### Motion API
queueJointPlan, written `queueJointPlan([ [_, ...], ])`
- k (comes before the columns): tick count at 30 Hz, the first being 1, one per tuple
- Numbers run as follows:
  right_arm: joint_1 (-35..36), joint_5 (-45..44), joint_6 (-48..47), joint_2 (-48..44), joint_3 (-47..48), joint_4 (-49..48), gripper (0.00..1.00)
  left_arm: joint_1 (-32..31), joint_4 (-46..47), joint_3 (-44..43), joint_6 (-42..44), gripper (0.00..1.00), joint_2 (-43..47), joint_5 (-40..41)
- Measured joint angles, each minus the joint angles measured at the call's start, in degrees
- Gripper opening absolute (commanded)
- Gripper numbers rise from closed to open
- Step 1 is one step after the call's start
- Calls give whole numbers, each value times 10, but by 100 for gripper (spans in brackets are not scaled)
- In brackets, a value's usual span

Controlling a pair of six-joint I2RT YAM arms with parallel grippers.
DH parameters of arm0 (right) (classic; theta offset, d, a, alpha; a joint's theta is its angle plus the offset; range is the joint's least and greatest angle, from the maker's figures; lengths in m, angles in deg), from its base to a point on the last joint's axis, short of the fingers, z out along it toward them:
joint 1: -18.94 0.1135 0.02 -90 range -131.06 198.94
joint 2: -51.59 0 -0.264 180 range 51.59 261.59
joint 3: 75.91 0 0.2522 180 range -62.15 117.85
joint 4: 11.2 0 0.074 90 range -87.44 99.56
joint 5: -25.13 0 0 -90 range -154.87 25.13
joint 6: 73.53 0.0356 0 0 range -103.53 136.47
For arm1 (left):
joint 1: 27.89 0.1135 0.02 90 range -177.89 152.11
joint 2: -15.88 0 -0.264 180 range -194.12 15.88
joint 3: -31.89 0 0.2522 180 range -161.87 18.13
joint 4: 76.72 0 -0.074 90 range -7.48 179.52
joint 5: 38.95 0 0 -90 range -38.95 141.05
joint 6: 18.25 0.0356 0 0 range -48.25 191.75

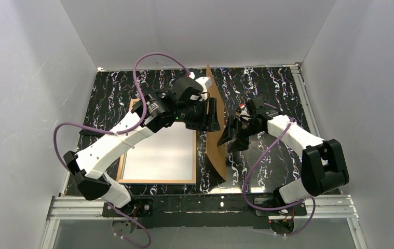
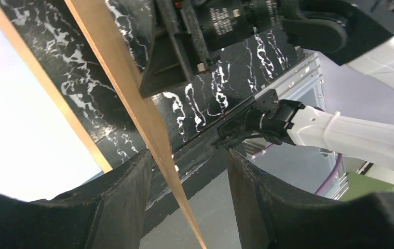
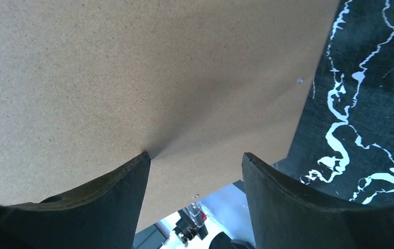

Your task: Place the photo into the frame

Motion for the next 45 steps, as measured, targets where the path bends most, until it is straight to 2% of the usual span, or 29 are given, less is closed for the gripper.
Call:
queueJointPlan([
  [9,17,21,7,-3,5,0,75,-35,-4,-58,13,50,-63,-28],
  [14,23,20,10,-3,6,-1,75,-47,-48,-61,2,33,-101,-16],
  [23,24,19,12,-4,8,1,75,-48,-102,-67,6,23,-83,33],
  [27,24,1,9,-9,26,19,79,-48,-124,-75,23,23,-82,48],
  [29,24,-18,8,-26,36,35,86,-48,-145,-80,32,23,-82,52],
  [33,21,-70,16,-124,46,63,90,-48,-176,-84,43,24,-82,60],
  [38,-10,-103,42,-248,70,83,91,-48,-192,-84,47,26,-86,59],
  [42,-22,-114,54,-238,143,107,91,-50,-196,-84,47,31,-90,59],
  [45,-22,-118,58,-199,183,112,90,-56,-198,-85,47,40,-90,59],
])
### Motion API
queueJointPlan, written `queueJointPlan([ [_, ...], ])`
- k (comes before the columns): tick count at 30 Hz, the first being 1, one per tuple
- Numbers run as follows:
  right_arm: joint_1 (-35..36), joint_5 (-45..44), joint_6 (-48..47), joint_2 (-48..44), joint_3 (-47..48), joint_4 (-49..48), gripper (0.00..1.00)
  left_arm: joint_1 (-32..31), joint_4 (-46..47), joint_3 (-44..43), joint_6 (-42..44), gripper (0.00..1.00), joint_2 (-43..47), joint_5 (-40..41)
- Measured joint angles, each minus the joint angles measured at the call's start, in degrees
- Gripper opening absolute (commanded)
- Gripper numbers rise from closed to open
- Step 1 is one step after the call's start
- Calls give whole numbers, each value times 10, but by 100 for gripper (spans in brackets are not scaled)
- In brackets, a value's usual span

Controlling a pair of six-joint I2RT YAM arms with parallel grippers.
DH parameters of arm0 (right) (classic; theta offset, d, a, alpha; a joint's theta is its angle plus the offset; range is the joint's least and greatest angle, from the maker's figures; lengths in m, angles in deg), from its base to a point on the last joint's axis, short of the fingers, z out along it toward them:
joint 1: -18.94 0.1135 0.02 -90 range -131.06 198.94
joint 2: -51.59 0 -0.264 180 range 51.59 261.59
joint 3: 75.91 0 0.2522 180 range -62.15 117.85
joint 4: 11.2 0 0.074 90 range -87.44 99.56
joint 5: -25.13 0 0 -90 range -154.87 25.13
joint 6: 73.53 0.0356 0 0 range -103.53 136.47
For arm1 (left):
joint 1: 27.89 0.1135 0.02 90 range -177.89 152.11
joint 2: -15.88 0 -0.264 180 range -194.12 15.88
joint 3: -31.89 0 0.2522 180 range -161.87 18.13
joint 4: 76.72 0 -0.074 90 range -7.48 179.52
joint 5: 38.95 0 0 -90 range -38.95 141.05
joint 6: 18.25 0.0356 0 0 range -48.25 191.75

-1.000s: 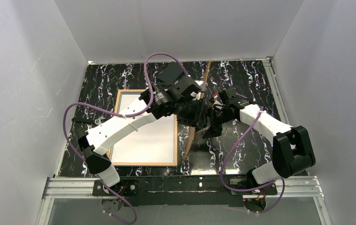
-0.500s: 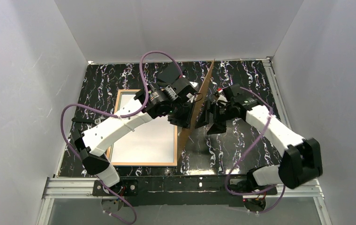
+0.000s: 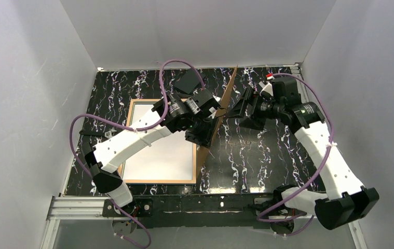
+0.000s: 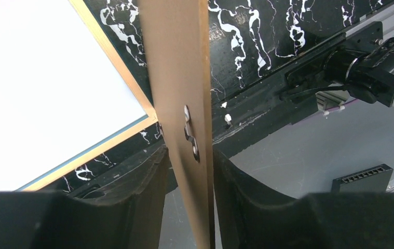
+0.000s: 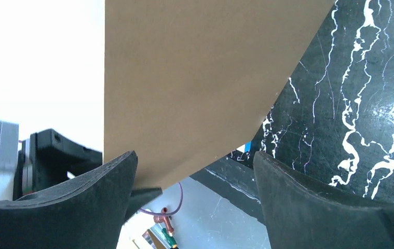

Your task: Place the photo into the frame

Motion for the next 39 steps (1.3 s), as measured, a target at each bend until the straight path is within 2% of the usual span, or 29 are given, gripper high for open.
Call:
queueJointPlan([
  [4,-1,-9,7,43,32,17,90,-14,0,-2,0,63,0,0],
  [5,-1,-11,9,52,43,24,90,-18,1,-2,0,66,0,0],
  [8,-1,-12,14,71,72,28,90,-27,11,-2,-2,72,0,-1],
  [14,-4,2,29,72,75,21,88,-32,52,25,-9,77,9,-13],
  [19,-4,8,30,72,73,23,82,-32,78,43,-11,87,17,-31],
  [24,-4,-4,16,72,73,49,65,-32,121,81,-15,95,50,-43],
  [28,-4,-25,-2,72,73,80,51,-32,176,142,-23,98,121,-49],
  [30,-4,-35,-13,72,73,93,40,-32,202,168,-28,98,160,-49],
  [32,-4,-47,-23,72,73,107,20,-32,214,180,-31,98,191,-46],
  [34,-4,-57,-32,72,73,120,5,-32,212,181,-32,98,209,-30],
  [35,-5,-72,-33,71,73,131,1,-32,207,181,-32,98,216,-20],
  [39,-6,-96,-53,72,78,160,1,-30,159,179,-29,98,222,24],
])
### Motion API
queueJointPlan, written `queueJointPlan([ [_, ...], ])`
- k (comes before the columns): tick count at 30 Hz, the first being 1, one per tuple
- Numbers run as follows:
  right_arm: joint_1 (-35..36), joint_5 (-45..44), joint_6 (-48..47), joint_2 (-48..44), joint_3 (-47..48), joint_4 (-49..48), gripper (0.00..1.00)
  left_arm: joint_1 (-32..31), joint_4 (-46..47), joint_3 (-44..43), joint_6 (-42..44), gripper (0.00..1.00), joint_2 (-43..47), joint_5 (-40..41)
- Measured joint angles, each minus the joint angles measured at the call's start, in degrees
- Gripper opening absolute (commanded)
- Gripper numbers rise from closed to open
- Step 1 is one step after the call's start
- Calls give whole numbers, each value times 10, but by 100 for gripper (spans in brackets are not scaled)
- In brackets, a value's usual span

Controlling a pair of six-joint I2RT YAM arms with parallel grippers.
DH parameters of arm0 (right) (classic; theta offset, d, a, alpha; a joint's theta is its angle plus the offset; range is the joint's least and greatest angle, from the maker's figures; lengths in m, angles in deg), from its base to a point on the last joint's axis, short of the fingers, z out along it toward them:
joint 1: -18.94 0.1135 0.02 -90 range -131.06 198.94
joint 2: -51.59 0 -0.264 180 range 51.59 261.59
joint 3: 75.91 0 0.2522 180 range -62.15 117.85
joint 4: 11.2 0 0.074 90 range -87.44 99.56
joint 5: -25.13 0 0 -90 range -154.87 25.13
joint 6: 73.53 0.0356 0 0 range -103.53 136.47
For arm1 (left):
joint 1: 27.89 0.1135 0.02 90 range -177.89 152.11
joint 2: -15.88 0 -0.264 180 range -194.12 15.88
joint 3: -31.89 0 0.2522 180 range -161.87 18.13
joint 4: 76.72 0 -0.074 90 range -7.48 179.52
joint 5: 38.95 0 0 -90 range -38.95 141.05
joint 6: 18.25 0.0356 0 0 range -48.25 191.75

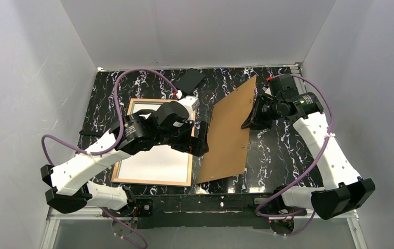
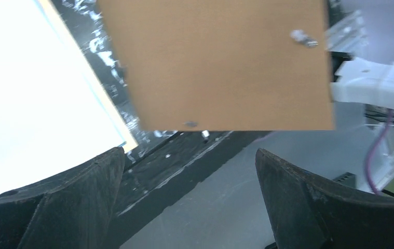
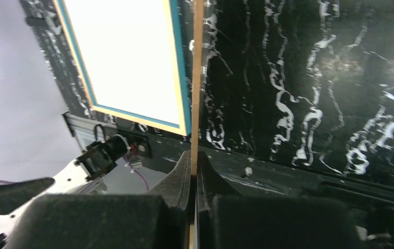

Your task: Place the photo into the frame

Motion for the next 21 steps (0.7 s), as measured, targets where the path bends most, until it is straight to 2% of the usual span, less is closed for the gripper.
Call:
queueJointPlan([
  [5,2,-28,-18,3,44,61,1,24,-75,-7,6,98,-24,23],
  [9,2,-36,-34,8,100,88,1,80,-112,5,10,98,-40,7],
  [14,1,-23,-44,8,144,93,1,194,-137,91,22,98,-35,-18],
  [21,1,27,-51,5,150,93,1,373,-155,209,70,96,0,-51],
])
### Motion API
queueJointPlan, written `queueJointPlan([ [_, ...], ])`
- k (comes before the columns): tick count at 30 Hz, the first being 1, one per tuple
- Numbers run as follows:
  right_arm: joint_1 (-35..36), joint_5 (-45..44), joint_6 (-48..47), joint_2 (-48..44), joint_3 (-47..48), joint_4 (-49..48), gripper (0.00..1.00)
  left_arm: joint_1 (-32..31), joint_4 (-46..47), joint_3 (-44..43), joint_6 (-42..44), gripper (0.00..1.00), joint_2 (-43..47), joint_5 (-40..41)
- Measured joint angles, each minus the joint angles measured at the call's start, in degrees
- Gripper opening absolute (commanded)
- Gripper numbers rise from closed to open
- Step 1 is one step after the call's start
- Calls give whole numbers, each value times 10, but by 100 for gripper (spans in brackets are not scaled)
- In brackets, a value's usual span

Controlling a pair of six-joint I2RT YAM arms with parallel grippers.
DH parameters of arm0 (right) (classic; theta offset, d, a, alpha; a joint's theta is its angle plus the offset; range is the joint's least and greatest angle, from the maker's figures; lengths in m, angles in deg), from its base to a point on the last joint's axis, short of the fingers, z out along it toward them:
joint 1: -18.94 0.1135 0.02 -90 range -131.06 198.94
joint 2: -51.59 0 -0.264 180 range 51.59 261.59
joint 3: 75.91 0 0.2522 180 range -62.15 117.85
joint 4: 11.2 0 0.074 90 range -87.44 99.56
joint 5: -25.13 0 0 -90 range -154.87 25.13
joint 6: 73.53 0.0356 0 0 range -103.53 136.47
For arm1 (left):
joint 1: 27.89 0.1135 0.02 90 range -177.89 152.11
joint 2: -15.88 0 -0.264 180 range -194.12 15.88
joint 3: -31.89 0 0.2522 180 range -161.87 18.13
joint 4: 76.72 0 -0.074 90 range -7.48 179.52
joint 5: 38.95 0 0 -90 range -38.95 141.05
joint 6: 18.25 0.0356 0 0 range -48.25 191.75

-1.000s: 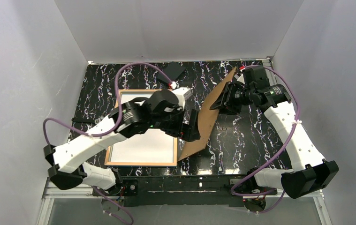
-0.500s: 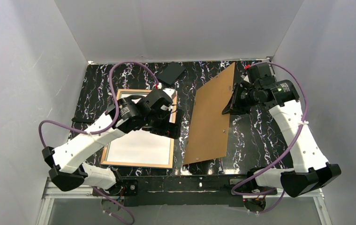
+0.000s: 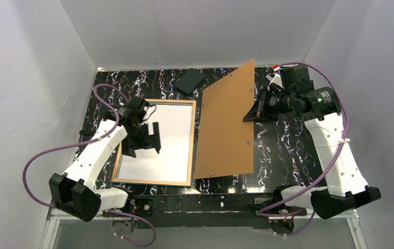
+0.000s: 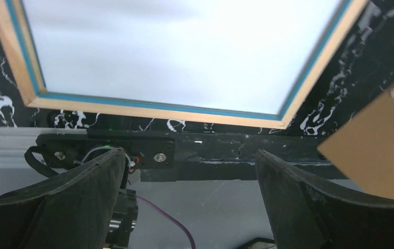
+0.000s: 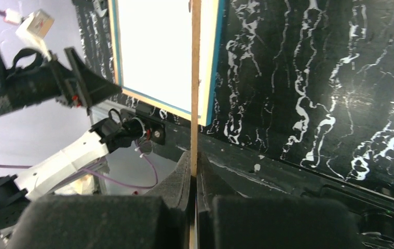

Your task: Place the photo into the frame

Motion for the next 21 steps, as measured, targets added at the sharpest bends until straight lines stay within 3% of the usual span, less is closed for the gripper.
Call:
queueJointPlan([
  [9,0,110,20,-37,-47,-73,1,207,14,30,44,97,-44,-37],
  [17,-3,159,43,-43,-96,-124,1,340,86,35,45,98,-157,-40],
  [21,-7,169,46,-43,-109,-142,1,381,132,42,50,94,-187,-7],
])
